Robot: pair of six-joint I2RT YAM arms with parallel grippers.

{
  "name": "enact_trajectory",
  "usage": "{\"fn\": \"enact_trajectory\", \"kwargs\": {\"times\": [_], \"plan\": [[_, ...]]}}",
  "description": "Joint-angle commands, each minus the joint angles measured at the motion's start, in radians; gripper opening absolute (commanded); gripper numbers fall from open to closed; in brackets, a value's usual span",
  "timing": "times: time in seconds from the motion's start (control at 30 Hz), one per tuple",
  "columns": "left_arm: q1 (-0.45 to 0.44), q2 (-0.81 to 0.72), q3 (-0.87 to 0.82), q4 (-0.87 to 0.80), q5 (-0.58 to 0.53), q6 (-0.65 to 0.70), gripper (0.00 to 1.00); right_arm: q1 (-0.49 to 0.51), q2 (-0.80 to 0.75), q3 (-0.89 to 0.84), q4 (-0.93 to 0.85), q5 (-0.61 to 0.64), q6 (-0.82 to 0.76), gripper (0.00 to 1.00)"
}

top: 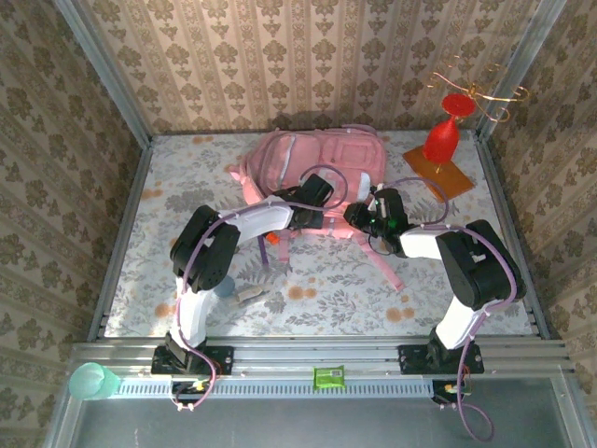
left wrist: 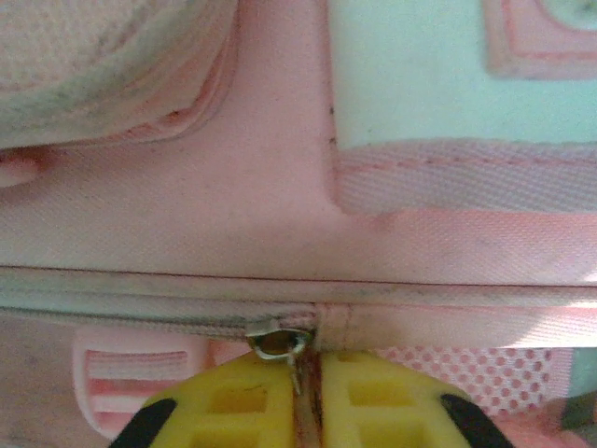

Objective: Pack the student bag

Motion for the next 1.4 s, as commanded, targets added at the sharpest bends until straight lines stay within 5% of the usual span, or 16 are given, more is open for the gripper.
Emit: {"fn": "enact_trajectory", "kwargs": {"times": [0.0,0.23,0.57,0.73,0.93,1.13,1.37], "plan": [[0.017,0.001,-0.036,0.035,0.053,-0.01,0.06,-0.007,0.03,-0.034,-0.071,0.016,0.011,0.21],[0.024,-0.091,-0.115,0.114,0.078,0.011,0.0,-0.029,0.02,-0.022,-0.206,0.121,0.01,0.21],[0.132,-0.213,-0.222,0.056,0.075,0.272,0.0,-0.145,0.01,-0.007,-0.252,0.123,0.052,0.22],[0.125,-0.263,-0.253,0.123,0.276,0.25,0.0,-0.138,-0.098,0.037,-0.319,0.082,-0.055,0.36],[0.105,-0.257,-0.22,0.142,0.322,0.214,0.0,-0.031,-0.296,-0.017,-0.461,0.074,-0.069,0.59],[0.09,-0.253,-0.19,0.146,0.346,0.213,0.0,0.111,-0.297,-0.128,-0.279,0.062,0.14,0.82],[0.075,-0.263,-0.196,0.146,0.357,0.232,0.0,0.164,-0.093,-0.088,0.032,0.105,0.31,0.83]]}}
